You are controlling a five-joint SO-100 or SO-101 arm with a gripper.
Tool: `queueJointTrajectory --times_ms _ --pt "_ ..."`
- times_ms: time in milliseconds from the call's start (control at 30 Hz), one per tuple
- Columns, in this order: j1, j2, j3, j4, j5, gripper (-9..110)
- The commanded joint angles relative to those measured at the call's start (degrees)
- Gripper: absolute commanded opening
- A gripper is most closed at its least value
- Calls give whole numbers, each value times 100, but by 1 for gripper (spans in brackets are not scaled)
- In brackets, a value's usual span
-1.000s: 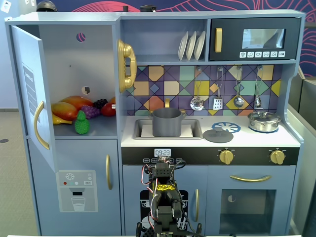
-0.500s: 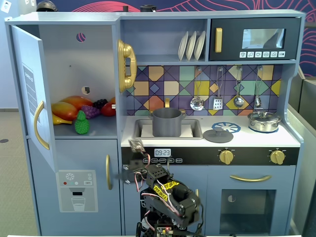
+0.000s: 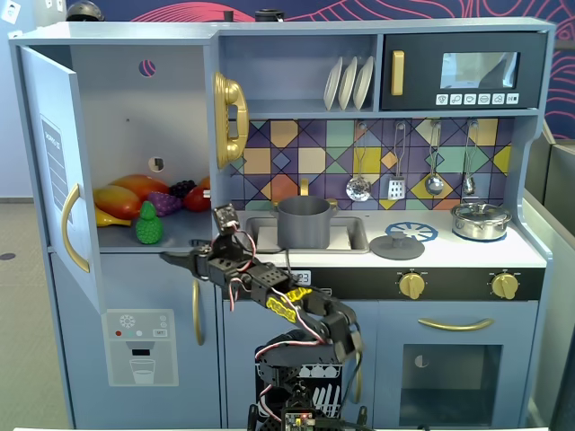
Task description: Pick up the green pineapple from the left cabinet and place it in the gray recipient
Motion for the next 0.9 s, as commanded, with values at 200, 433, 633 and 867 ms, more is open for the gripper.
queueJointTrajectory --times_ms 200,433,633,867 --pt "105 -1547 -1318 -976 -176 33" --pt "299 -2637 -1942 -1406 9 33" --pt "255 -3542 -2804 -1485 211 36" --pt "97 -4491 -3735 -1503 114 36"
